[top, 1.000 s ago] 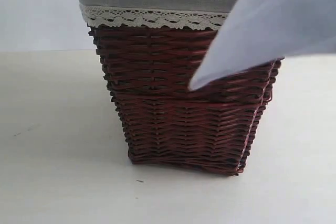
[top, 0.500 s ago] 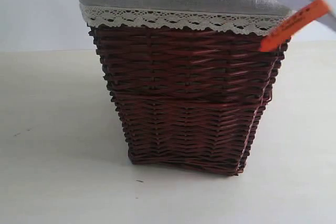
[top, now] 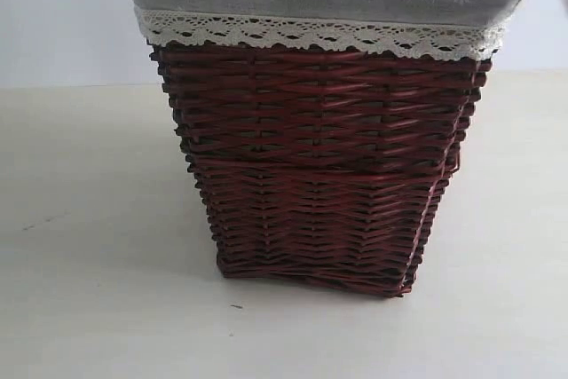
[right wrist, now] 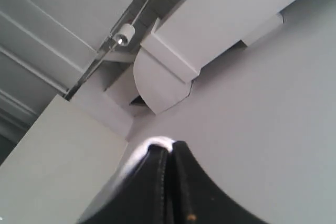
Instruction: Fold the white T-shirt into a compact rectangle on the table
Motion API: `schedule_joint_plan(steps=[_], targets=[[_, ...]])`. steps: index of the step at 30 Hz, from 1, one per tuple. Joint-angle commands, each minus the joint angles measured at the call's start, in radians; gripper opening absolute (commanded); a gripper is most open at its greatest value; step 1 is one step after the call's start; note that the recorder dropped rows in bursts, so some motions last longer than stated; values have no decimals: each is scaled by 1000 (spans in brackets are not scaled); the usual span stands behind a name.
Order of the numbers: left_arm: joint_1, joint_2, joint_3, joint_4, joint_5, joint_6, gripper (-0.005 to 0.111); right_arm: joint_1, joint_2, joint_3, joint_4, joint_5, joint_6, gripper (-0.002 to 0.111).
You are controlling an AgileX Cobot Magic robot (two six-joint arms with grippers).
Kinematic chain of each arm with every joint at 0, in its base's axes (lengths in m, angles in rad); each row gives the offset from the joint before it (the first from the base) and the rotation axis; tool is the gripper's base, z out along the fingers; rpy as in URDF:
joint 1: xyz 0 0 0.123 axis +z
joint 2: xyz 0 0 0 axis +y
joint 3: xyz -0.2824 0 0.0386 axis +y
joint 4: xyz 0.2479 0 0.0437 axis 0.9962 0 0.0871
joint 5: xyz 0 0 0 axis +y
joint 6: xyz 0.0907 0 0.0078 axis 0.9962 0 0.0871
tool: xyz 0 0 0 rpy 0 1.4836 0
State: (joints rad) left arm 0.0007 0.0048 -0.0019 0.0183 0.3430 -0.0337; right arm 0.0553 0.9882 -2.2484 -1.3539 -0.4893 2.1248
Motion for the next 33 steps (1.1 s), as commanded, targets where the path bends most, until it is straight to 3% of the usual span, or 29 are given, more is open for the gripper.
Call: schedule_joint_plan(steps=[1,7,9,13,16,25,31,33], targets=[[-7,-5,2,1,-8,5,0,-2,0,-35,-63,21,5,0],[-7,-5,2,1,-8,5,0,-2,17,-35,-31,57,5,0],[-7,-5,2,1,-8,5,0,-2,17,-35,-83,-35,5,0],[-7,-5,2,1,-8,5,0,-2,17,-17,-382,-321,5,0],[-7,-5,2,1,-8,5,0,-2,25,105,-391,-430,5,0],[-7,-5,2,1,-8,5,0,-2,25,438,-391,-415,5,0],[-7,-5,2,1,-8,5,0,-2,25,599,-391,-729,5,0],[-7,-5,2,1,-8,5,0,0,24,684,-391,-732,5,0]])
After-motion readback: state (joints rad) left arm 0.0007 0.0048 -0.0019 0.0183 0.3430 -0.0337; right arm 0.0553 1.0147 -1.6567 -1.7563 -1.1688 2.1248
